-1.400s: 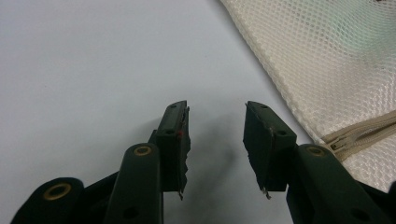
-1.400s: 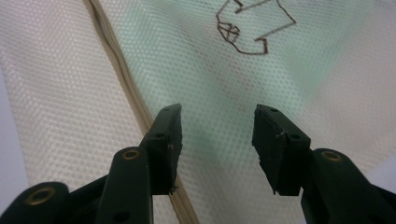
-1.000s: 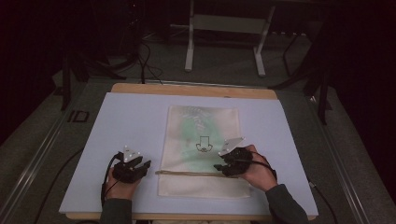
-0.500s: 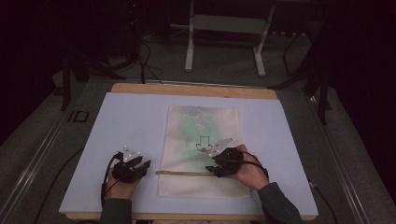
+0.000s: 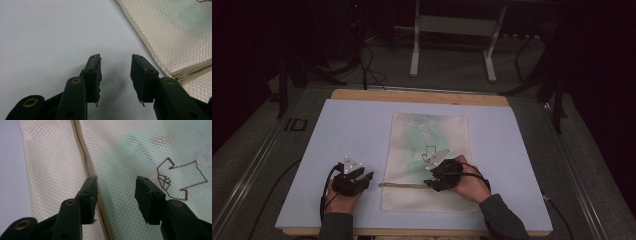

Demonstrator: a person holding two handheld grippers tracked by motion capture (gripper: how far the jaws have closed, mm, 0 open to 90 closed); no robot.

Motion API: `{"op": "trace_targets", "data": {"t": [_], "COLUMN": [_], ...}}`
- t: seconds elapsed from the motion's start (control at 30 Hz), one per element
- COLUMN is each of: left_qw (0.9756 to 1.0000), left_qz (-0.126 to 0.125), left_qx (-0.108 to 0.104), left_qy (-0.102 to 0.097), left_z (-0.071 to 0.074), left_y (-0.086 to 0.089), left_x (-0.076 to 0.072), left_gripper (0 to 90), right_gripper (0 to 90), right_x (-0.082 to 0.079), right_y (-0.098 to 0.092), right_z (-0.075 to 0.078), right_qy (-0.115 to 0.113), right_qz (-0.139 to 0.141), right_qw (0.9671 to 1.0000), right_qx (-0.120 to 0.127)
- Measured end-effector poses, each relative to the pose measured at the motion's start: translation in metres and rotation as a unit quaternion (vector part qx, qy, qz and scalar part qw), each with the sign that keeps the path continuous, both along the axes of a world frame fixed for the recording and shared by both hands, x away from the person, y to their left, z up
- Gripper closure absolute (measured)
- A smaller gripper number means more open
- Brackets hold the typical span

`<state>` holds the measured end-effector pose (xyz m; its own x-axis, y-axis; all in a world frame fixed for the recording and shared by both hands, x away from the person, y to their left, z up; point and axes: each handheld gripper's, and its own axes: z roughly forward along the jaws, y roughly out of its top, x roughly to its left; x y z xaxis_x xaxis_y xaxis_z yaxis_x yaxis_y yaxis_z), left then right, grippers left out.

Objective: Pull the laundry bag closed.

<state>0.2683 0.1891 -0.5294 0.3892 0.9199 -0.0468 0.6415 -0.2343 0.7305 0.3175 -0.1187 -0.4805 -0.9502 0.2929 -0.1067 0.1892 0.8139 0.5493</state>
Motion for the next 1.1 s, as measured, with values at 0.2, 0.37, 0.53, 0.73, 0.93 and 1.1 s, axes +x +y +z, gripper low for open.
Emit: {"op": "trace_targets", "data": {"t": [0.2, 0.37, 0.53, 0.73, 0.93, 1.1], "left_qw": [1.0000, 1.0000, 1.0000, 1.0000, 1.0000, 1.0000], "left_qz": [-0.001, -0.002, -0.003, -0.003, -0.004, -0.004], "left_qx": [0.000, 0.001, 0.000, 0.001, 0.001, 0.001], "left_qy": [0.000, 0.000, 0.002, 0.002, 0.002, 0.002], "left_z": [0.000, 0.000, 0.000, 0.000, 0.000, 0.000], "left_y": [0.000, -0.001, -0.001, -0.001, -0.001, -0.001], "left_x": [0.000, 0.000, 0.000, 0.000, 0.000, 0.000], "left_gripper": [59.5, 59.5, 59.3, 59.4, 59.4, 59.4], "right_gripper": [53.1, 53.2, 53.3, 53.2, 53.0, 53.0], "right_x": [0.000, 0.000, 0.000, 0.001, 0.001, 0.001], "right_y": [0.008, 0.013, 0.020, 0.028, 0.034, 0.039], "right_z": [0.001, 0.000, -0.001, -0.001, 0.000, -0.001], "right_qy": [-0.001, 0.001, 0.003, 0.002, 0.001, 0.003], "right_qz": [0.010, 0.013, 0.020, 0.026, 0.033, 0.036], "right_qw": [1.0000, 0.9999, 0.9998, 0.9996, 0.9995, 0.9994], "right_qx": [0.000, 0.001, 0.001, -0.002, -0.003, -0.004]}}
